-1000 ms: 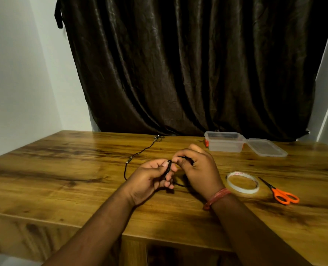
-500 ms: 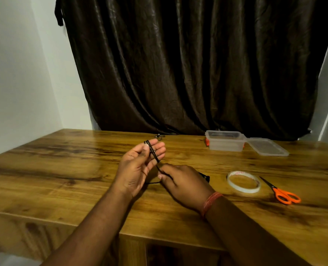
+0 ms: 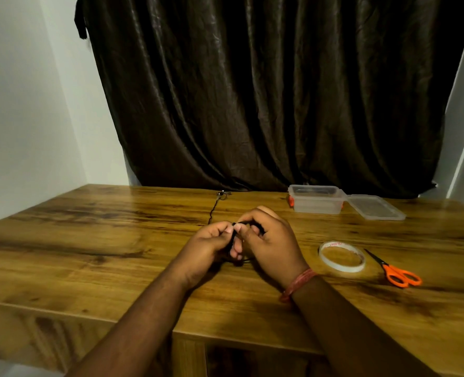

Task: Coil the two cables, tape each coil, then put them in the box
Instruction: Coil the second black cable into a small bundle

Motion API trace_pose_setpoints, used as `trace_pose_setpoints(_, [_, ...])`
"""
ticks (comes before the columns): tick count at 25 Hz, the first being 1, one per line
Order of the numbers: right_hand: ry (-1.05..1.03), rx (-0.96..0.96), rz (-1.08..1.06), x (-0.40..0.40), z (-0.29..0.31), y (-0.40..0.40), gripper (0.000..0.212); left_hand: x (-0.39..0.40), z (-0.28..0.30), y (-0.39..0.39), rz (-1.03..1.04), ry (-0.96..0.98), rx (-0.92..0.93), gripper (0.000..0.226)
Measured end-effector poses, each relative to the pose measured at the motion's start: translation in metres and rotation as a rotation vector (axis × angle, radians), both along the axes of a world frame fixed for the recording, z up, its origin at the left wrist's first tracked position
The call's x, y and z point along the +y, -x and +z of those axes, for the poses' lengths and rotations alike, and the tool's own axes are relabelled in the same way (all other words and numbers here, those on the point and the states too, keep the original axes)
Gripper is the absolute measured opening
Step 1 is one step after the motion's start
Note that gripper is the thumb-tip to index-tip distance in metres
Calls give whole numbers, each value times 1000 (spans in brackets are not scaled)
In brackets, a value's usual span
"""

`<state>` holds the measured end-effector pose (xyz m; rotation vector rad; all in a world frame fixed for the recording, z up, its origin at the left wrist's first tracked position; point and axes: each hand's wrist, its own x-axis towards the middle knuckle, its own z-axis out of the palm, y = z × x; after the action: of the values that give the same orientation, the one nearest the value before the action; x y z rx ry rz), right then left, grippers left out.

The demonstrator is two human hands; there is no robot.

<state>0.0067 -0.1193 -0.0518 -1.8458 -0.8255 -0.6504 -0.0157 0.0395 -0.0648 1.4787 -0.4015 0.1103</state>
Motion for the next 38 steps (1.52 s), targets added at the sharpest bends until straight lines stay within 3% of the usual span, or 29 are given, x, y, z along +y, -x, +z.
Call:
trace_pose_setpoints(5, [-30,18,-7,2,-3,-7,10,5,5,3,-252,219,133,19])
trace_pose_setpoints(8, [94,47,2,8,-12,-11,15,9,9,4,-350,407,102,21])
trace_pose_setpoints(11, [238,111,53,13,-18,-7,15,9,15,5,-211,608,48,30])
trace_pose_setpoints(15, [439,139,137,13,-15,3,9,11,18,-1,-12,707,-19,21])
trace_pose_setpoints(20, [295,177,139,10,-11,6,12,15,15,-10,215,655,-52,26])
trace_pose_setpoints(24, [302,53,79,9,-9,8,7,5,12,-10,389,392,7,29])
trace_pose_setpoints(30, [169,-78,-67,1,-3,2,7,0,-3,-5,206,-53,46,33])
trace_pose_setpoints(35, [29,-16,-7,3,-6,-5,12,2,0,-1,-2,87,94,25])
trace_pose_setpoints(38, [73,28,-16,6,-10,-10,18,7,5,1,-142,262,125,22])
